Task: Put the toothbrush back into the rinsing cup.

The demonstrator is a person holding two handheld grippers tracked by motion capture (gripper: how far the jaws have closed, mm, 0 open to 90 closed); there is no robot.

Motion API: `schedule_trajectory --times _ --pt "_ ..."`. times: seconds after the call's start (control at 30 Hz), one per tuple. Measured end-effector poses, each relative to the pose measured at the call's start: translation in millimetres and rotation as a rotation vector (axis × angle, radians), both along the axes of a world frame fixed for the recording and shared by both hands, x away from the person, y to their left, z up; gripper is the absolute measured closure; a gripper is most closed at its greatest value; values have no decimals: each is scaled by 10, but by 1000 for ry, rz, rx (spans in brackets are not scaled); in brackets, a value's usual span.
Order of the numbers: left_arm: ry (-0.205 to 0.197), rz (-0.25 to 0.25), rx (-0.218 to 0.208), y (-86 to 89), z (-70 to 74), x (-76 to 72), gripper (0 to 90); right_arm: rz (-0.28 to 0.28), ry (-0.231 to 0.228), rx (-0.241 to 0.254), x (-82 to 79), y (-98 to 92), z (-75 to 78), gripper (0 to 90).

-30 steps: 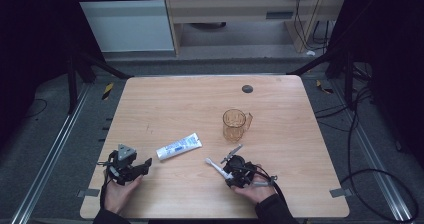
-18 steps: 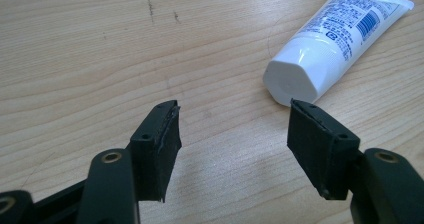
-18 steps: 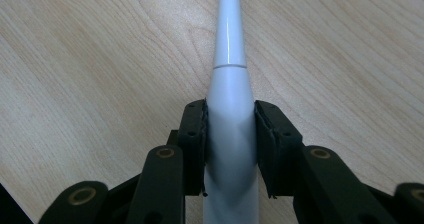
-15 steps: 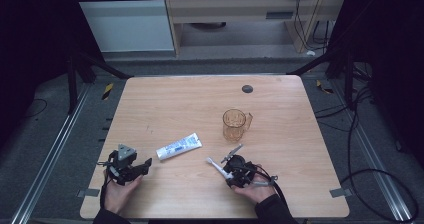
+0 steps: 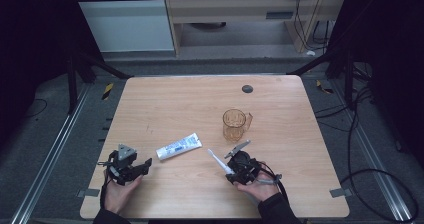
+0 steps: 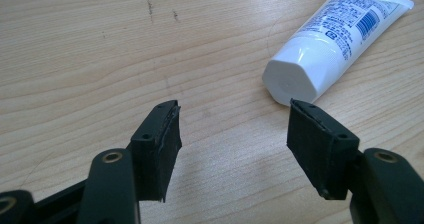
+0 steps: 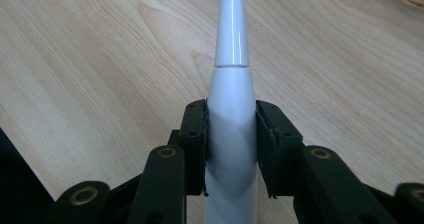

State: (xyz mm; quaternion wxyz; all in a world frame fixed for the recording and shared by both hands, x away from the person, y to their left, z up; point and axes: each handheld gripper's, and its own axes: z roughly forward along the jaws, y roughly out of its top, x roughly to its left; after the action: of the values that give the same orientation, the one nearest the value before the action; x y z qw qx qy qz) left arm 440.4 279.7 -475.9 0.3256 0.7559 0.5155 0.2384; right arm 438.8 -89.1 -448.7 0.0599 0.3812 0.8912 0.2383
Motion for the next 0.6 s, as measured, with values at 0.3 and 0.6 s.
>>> schedule_trajectory --times 0.3,0.6 --pt "0 1 0 -2 0 -1 372 -13 -37 53 -20 -78 119 674" --pt "-3 3 -2 1 3 -2 372 -50 -121 144 -1 -189 309 674"
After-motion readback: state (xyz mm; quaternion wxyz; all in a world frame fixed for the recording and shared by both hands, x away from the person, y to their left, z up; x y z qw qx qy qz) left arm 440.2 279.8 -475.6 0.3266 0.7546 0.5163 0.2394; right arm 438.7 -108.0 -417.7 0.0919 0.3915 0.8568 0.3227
